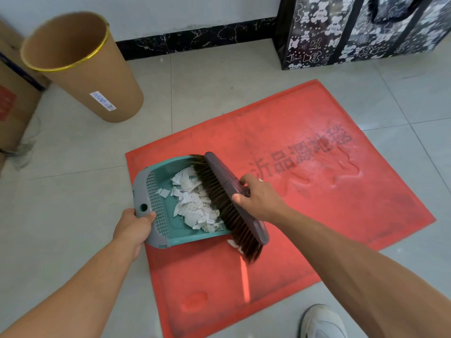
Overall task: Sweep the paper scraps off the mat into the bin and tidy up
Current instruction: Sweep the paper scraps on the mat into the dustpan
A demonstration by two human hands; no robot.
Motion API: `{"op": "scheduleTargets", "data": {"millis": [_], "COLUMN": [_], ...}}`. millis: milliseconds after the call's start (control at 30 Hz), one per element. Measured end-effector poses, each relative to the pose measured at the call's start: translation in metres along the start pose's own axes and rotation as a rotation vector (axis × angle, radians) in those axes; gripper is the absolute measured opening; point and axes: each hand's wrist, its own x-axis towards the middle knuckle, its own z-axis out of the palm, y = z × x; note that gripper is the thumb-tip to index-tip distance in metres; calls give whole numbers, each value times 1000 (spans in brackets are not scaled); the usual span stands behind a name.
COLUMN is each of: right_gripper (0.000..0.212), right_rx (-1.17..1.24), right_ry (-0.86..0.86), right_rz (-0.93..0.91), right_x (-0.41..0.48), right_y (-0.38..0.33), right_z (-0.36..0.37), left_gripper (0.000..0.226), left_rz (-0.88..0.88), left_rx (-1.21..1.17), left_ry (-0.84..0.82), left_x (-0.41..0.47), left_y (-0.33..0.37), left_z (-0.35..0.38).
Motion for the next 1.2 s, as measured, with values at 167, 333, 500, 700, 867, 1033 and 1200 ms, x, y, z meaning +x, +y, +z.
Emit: {"op": "scheduleTargets", "data": {"millis": [167, 333, 500, 700, 867, 1033, 1200], "right_gripper": [33, 32, 32, 29, 31, 28, 30], "right_rx": [46, 26, -214, -340, -281, -75, 151], "right_ry": [112, 331, 397, 256, 150, 155, 215], "right_rz": [-40, 5, 106, 88, 11, 116, 208], "right_x": [-4, -3, -1, -11, -18, -26, -27], "right_y": [-3, 9, 26, 41, 30, 18, 7], "right_z": [-13, -35, -53, -43, -26, -8, -4], "left_gripper": [37, 30, 43, 45, 37, 38, 28], "left_rz": [4, 10, -3, -18, -8, -12, -16], "left_rx": [-2, 24, 109, 169, 143, 98, 59], "left_ry": [-21, -29, -59, -136, -156, -133, -126], "left_x": [5, 4, 6, -14, -31, -41, -48], "left_y": [-8, -14, -23, -41, -44, -40, -36], "left_z": [-7, -20, -50, -58, -29, 3, 17]}}
